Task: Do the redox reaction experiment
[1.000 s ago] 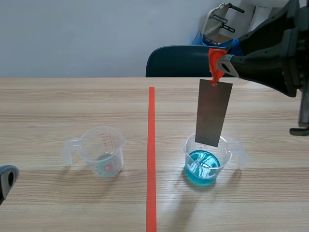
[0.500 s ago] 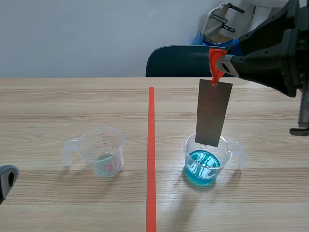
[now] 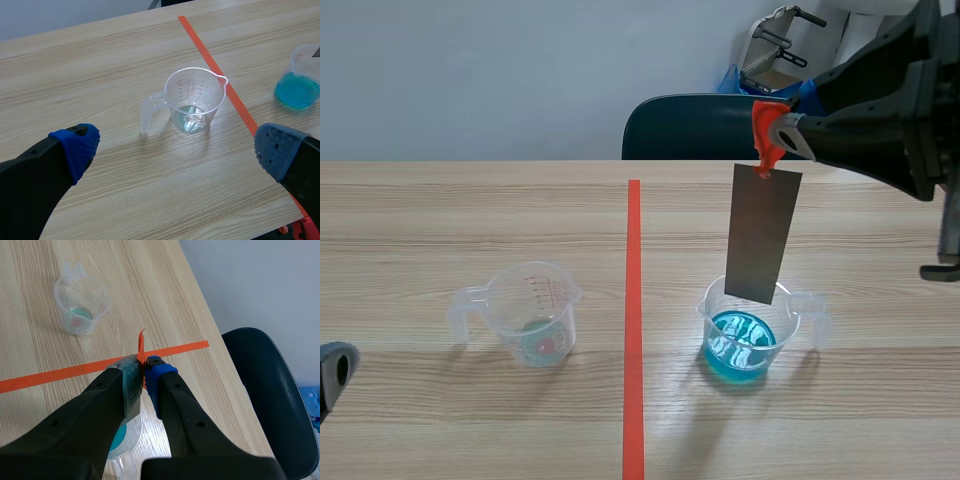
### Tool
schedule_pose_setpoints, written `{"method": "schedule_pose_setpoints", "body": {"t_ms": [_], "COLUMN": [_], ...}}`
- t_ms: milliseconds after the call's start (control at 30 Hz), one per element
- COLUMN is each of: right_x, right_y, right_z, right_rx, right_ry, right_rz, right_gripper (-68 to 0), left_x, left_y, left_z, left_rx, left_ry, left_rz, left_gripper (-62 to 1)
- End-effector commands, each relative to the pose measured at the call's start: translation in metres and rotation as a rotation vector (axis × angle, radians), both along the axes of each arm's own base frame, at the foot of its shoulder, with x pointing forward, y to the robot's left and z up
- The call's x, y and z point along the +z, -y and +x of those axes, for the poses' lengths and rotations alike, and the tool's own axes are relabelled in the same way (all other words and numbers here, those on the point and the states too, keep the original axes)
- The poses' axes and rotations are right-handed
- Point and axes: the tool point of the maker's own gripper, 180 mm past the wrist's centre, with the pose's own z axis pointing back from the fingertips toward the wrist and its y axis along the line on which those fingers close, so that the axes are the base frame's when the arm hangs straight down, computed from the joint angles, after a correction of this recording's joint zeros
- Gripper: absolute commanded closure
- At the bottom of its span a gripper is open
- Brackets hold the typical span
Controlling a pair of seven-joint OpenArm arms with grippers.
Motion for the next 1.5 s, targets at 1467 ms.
{"method": "schedule_pose_setpoints", "body": {"t_ms": [1467], "right_x": [0.008], "right_y": [-0.002], "right_z": [0.002], "right_rx": [0.007], "right_ry": [0.026], "right_rz": [0.021], "right_gripper": [-0.8], "left_x": [-0.069], "left_y": [0.033], "left_z": [0.085], "left_rx": [-0.118], "left_ry": [0.073], "left_rz": [-0.155], "left_gripper": [-57.1]}}
